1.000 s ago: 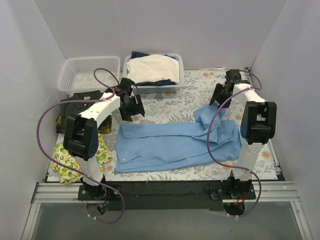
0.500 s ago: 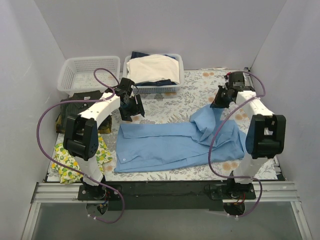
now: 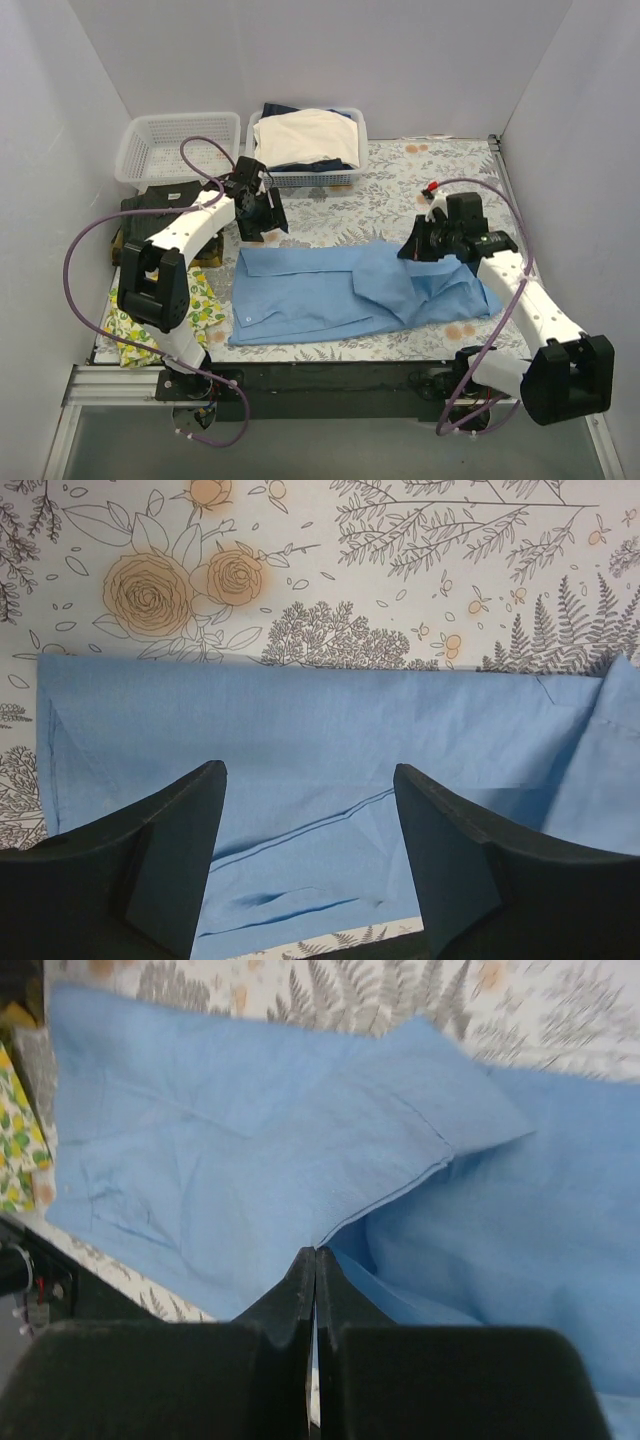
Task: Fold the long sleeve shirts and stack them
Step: Fold the shirt
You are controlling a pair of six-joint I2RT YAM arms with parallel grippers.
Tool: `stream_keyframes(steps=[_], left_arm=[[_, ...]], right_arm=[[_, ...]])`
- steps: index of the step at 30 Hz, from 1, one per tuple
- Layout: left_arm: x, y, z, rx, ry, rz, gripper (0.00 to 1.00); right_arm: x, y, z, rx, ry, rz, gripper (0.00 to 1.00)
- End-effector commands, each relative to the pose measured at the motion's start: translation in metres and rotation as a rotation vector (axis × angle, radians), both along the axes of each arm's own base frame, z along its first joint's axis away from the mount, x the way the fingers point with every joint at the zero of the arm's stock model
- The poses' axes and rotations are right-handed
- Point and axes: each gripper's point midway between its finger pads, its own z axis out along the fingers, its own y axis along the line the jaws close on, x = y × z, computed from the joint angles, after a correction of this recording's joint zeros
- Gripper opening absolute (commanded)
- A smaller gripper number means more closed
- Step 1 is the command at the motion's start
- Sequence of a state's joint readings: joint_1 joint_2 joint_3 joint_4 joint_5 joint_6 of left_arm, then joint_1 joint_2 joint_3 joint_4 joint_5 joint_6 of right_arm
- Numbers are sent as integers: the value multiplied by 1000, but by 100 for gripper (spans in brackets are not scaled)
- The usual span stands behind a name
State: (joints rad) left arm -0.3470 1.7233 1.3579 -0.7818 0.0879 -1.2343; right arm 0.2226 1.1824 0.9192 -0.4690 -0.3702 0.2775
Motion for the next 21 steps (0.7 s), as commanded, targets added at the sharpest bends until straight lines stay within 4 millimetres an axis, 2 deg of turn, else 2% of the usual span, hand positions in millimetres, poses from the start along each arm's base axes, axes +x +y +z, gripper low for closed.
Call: stream_keyframes(steps=[1,2,7,9,11,12,13,14,16,18,19,21], left_arm=[[-12,-10,28,-44,-68,-29,68],[-15,-13,29,-56,-64,-35,68],[-35,-37,28,-97,-38,-90,69],[-46,-58,26,-111,-30,-145,70],[-58,-80,24,-122,-21,-200,71],[-62,-93,26,-145,-24,-231,71],[-62,-104,26,-153,-23,-250,71],[-71,-121,26,-160,-23,-292,71],[-74,-144,25,-188,-27,-338,72],[-78,-173,31,-211,-64,-395,72],[-79,-181,31,-213,-73,-413,72],[-83,-209,32,-223,-92,-469,73]], right_arm=[[-55,14,-7,17,-4,130,1],[-70,16,-20,29,29,154,1],[-116,14,-24,62,58,195,2],[-127,8,-26,50,55,189,11],[-141,4,-32,42,96,201,16],[-146,3,-35,41,110,209,26],[-152,2,-38,38,140,211,31],[-154,1,-37,35,150,210,36],[-152,-6,-29,5,147,169,45],[-137,-26,-24,-90,88,40,48],[-125,-44,-16,-151,56,-85,50],[-116,-57,-6,-180,23,-193,53]])
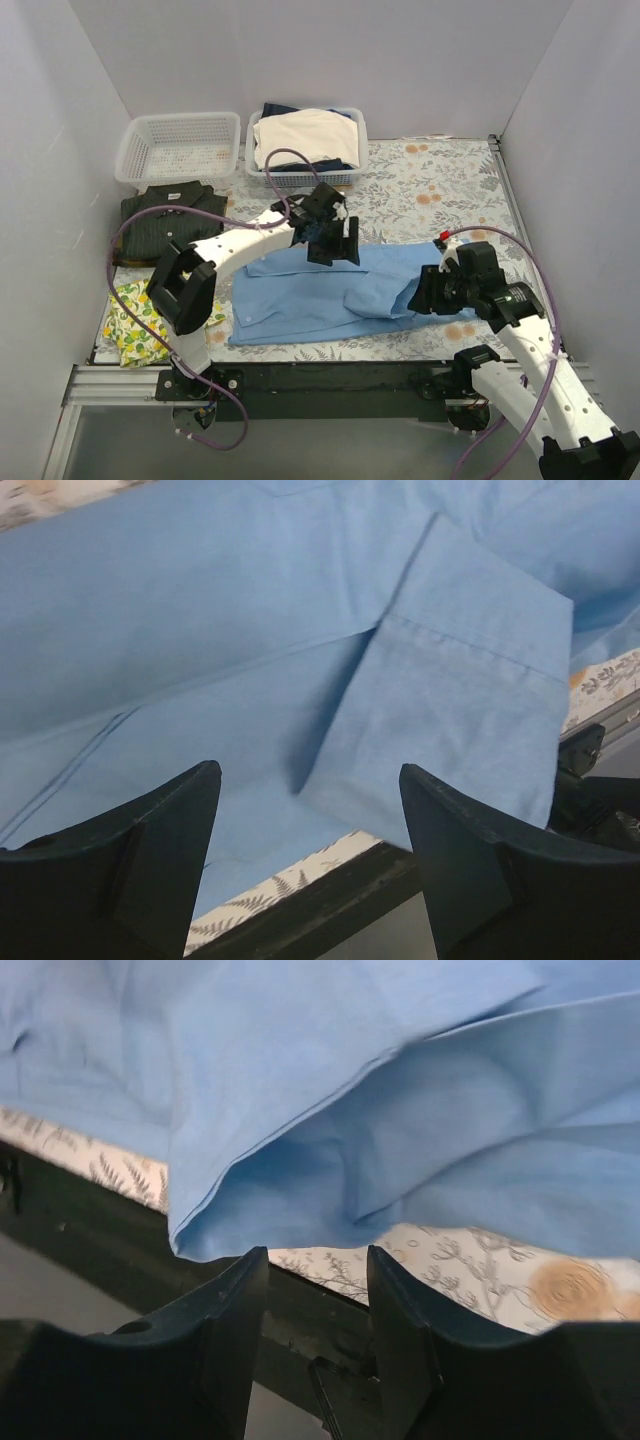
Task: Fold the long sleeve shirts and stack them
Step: Fold the shirt
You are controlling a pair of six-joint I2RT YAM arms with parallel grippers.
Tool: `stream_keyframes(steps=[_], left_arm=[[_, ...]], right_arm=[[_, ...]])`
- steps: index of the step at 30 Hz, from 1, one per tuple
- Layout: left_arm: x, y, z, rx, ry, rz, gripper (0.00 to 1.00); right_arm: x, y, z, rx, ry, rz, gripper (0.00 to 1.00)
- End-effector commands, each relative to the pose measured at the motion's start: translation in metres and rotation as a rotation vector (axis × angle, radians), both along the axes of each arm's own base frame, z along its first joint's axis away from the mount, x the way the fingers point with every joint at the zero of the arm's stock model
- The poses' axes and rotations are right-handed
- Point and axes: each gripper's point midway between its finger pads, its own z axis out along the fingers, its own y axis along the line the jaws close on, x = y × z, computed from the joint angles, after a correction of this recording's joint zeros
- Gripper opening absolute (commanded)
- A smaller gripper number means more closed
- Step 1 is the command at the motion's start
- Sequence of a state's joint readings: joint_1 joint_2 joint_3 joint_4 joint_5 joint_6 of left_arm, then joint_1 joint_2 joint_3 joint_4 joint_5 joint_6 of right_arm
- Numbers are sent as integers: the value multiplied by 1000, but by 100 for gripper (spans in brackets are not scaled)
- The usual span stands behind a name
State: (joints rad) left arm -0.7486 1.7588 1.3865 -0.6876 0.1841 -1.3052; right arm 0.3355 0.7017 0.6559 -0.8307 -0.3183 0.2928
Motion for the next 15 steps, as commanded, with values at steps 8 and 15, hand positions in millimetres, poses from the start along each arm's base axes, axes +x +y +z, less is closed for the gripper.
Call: stream_keyframes(steps=[8,15], left_arm=[[-10,-127,47,-118,-238,-283,76],[-36,-145,45,-81,-277,-426,78]], right_arm=[[42,-68,37,-210,-71,-567,51],[47,-78,38,-269,-51,-628,50]])
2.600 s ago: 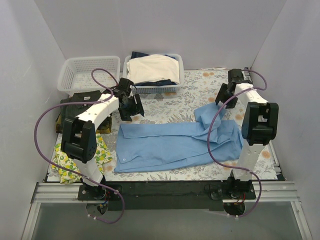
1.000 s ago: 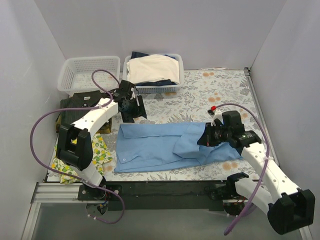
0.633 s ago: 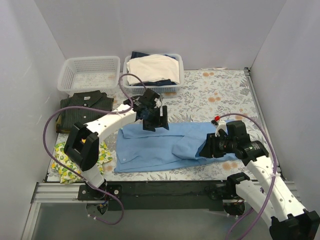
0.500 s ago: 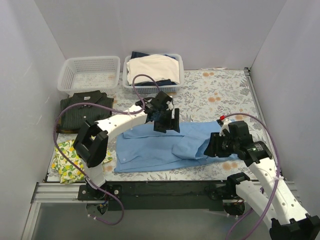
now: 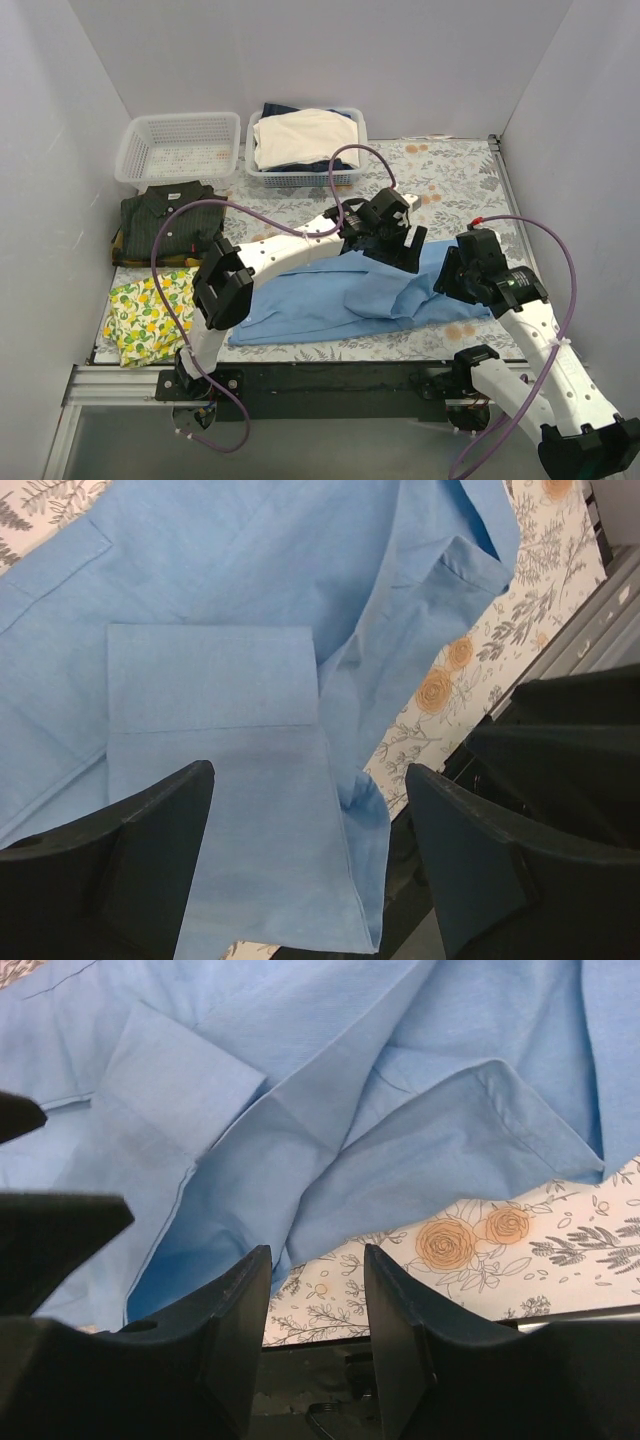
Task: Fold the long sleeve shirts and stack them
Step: Fold the shirt
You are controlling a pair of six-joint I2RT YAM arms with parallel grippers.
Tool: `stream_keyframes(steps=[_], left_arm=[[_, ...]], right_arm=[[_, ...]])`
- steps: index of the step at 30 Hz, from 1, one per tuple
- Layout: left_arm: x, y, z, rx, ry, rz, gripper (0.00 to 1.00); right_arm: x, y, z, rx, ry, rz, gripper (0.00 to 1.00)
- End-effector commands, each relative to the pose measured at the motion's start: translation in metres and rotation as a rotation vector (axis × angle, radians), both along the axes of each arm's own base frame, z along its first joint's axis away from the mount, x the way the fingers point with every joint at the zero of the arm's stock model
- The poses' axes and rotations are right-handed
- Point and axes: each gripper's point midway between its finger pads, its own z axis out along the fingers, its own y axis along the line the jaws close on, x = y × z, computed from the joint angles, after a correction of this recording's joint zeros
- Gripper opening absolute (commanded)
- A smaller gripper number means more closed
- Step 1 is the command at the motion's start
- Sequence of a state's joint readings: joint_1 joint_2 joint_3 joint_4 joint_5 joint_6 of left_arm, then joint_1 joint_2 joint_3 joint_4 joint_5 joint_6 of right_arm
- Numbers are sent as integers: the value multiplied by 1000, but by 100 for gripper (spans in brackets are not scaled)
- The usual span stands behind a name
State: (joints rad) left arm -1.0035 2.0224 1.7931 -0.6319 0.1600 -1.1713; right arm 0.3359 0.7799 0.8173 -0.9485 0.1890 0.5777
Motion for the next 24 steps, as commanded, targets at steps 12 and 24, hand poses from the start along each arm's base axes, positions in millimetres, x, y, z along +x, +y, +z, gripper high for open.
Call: stream_keyframes(steps=[12,24], left_arm=[[-32,14,-51,207,-88,-123,73],[-4,49,-30,309,-207,73,0]], right_arm=[[1,-23,21,-40,-26,-199,49],[1,-22,19,-38,-16,-193,49]])
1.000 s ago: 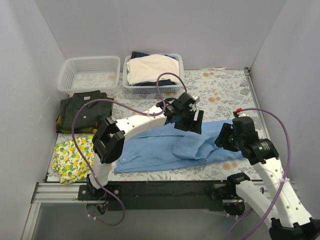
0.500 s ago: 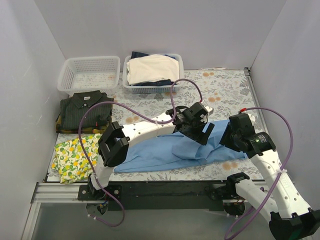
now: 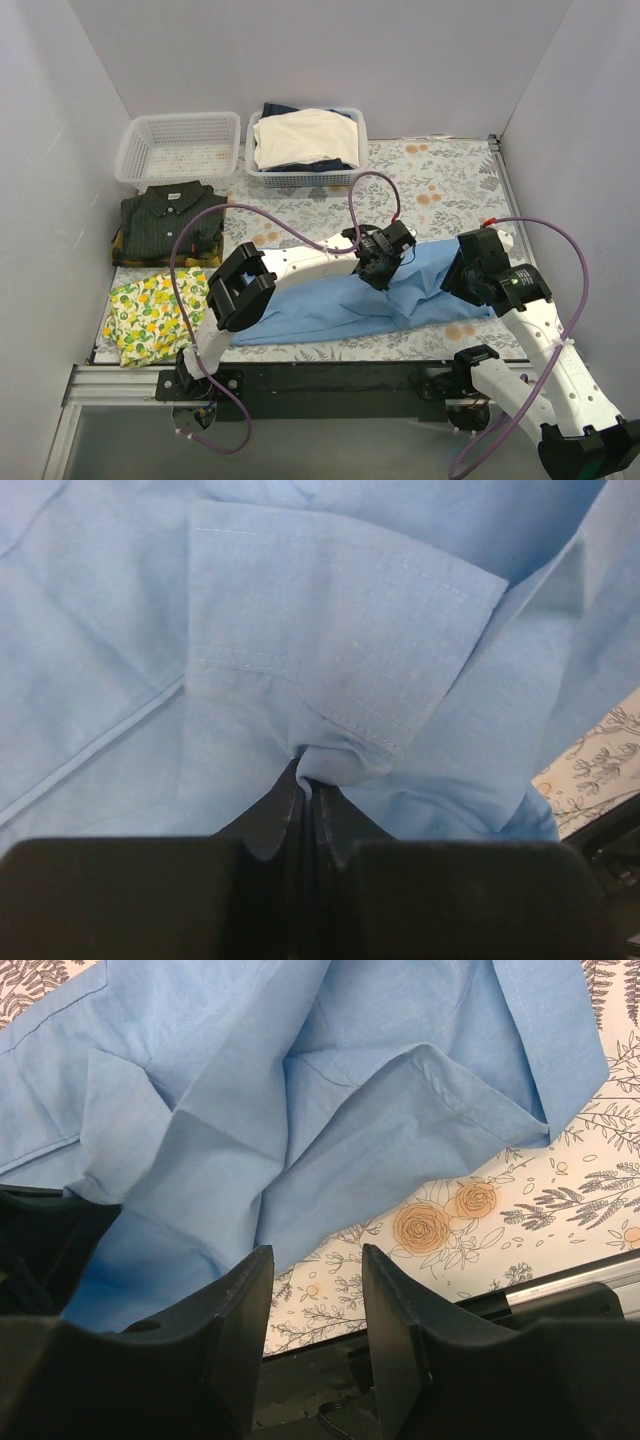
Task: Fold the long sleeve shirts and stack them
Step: Fold the shirt
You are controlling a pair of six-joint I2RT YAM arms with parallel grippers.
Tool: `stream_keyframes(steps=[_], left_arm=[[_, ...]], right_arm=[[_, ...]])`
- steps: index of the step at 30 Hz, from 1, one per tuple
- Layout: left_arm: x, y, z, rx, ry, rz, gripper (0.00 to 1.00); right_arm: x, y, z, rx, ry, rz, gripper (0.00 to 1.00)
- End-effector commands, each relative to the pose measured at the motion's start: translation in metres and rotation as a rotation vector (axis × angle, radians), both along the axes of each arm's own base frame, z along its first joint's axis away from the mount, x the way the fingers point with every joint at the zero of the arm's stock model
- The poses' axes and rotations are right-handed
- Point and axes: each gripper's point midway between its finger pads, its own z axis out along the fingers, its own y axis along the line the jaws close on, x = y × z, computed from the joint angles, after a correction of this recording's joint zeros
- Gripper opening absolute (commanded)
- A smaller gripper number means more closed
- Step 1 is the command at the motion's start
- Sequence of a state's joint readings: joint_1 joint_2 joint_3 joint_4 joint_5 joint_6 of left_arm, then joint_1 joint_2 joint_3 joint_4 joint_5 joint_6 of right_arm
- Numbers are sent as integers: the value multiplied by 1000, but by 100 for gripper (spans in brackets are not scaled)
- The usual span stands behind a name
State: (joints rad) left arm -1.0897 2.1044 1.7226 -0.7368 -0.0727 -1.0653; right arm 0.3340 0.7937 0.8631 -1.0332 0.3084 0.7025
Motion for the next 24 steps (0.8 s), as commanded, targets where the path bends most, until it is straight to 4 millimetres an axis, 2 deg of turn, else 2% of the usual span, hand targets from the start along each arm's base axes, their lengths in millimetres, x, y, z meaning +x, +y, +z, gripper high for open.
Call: stream_keyframes(steps=[1,8,11,14,18,19,24], left_arm=[[16,15,70,-73,-144,113,0],[27,45,148,-233,-288,304,0],[28,47,164,-306,-325,315,0],[22,46,166,-336,-321,286,4],[16,37,148,-296,-279,258,9],[15,36,138,-271,-271,258,13],[11,32,125,-246,-255,252,21]], right_arm=[[4,-2,11,1,-29,-20,49],[14,1,9,-9,-33,4,48],[27,4,15,-14,-60,13,48],[40,4,21,-32,-85,15,48],[59,7,28,-49,-112,26,48],[62,7,29,-51,-113,27,48],[75,9,35,-52,-130,19,47]])
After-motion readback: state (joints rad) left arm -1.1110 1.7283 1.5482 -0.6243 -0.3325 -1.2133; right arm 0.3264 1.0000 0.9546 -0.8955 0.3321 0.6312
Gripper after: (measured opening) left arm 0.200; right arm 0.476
